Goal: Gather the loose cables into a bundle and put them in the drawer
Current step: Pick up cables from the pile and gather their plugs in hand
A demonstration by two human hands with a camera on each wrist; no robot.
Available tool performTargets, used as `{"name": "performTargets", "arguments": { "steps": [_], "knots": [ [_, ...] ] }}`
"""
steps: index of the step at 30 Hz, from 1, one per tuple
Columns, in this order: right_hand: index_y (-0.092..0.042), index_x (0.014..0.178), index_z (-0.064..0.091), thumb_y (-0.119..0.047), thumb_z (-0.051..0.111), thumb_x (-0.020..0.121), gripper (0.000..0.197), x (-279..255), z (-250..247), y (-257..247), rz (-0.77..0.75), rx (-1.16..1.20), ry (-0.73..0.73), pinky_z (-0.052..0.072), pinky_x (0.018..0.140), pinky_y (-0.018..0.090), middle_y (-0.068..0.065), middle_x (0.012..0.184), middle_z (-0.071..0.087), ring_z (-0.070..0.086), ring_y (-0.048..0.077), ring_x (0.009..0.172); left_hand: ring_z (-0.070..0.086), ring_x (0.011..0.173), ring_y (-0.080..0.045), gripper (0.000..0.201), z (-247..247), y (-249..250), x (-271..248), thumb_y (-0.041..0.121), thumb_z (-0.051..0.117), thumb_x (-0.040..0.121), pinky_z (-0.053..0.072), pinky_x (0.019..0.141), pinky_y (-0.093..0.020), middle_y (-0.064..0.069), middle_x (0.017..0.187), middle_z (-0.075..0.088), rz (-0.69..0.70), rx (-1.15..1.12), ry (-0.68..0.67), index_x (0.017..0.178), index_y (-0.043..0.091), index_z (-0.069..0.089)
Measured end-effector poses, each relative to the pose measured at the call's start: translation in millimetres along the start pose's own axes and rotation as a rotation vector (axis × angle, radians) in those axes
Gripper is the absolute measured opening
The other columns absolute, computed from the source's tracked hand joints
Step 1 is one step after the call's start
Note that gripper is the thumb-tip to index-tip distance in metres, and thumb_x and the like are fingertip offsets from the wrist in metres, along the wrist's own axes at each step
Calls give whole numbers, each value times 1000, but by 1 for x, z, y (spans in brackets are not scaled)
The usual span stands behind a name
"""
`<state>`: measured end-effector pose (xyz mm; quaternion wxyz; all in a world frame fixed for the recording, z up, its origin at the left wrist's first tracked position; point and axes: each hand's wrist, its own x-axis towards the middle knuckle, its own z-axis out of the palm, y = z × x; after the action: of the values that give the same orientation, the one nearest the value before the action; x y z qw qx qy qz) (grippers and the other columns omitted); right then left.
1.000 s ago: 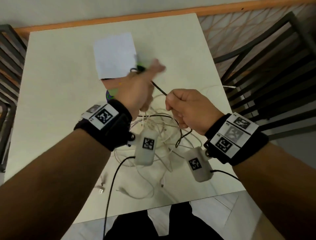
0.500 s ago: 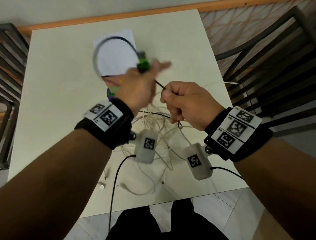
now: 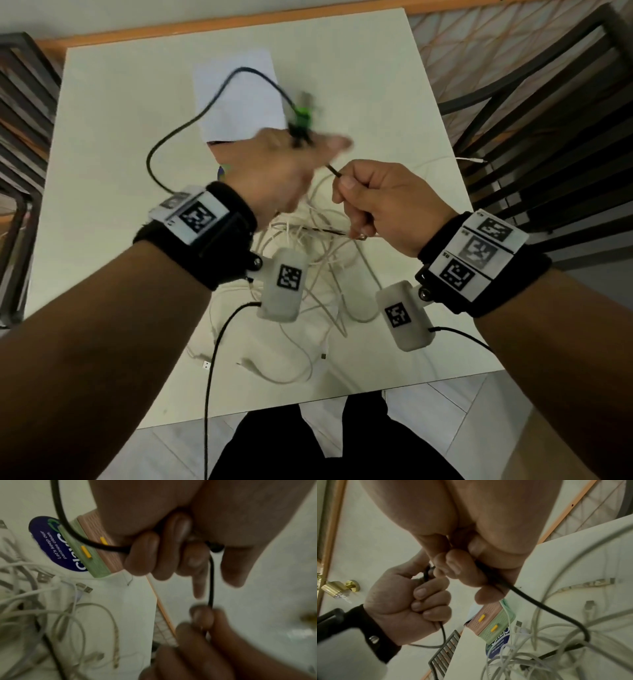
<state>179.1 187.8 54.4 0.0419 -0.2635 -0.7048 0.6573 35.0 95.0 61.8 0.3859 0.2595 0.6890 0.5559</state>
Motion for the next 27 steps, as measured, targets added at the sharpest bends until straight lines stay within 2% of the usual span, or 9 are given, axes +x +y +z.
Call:
{"name": "performTargets", "arguments": {
  "steps": [2,5,9,10,15,18,20,25,27],
  "knots": [
    [-9,81,58,-12,45,102,25,0,4,-1,-4,5,-3,49,59,37,5,53,44,40,9,42,32,36,-13,30,5,-1,-3,38,60,97,25,40,-21,1,39,43,60,118,29,102,15,77],
    [-12,79,58,-12,45,101,25,-2,5,2,19,-12,1,45,54,32,4,54,44,41,10,44,29,34,-12,37,-7,-2,6,42,56,98,22,41,-22,3,40,44,42,-13,211,106,11,75],
    [-9,81,57,-13,45,101,24,-4,11,8,5,37,-36,42,60,40,2,51,45,40,13,45,34,39,-11,27,-4,-12,-7,34,62,96,26,41,-20,-4,49,47,57,159,-168,99,12,76],
    [-8,83,58,-15,46,100,22,-4,13,8,-4,47,-49,42,61,42,2,51,46,40,15,46,36,40,-11,26,-4,-11,-11,35,59,98,28,43,-19,-2,49,49,91,209,-183,95,16,77],
    [-10,80,60,-13,50,97,20,-5,9,14,15,28,-63,45,65,42,8,58,51,45,22,53,35,38,-7,31,-38,-1,-1,36,56,99,33,48,-22,12,41,47,108,136,297,90,16,77],
    [-10,79,60,-10,47,99,25,-4,11,14,8,89,-57,46,72,55,5,56,49,44,16,47,36,40,-10,31,-25,3,-6,43,65,90,27,40,-21,7,45,46,48,193,53,90,14,76],
    [-11,81,59,-13,46,100,23,-2,14,12,-2,167,-48,45,72,52,5,55,49,44,15,45,40,40,-8,33,-7,4,-11,37,69,90,31,41,-18,6,46,51,57,360,-154,86,5,76],
    [-14,84,60,-12,44,99,21,-2,8,9,17,208,-47,53,78,54,5,56,50,44,17,47,40,38,-7,28,-16,21,3,31,57,100,32,41,-18,10,40,51,178,216,204,84,14,74],
    [-12,83,60,-9,43,101,25,-4,6,10,47,217,-38,53,80,59,6,56,50,45,17,46,39,37,-4,28,-20,18,4,32,60,98,33,42,-18,10,41,50,180,291,103,79,16,73]
  ]
}}
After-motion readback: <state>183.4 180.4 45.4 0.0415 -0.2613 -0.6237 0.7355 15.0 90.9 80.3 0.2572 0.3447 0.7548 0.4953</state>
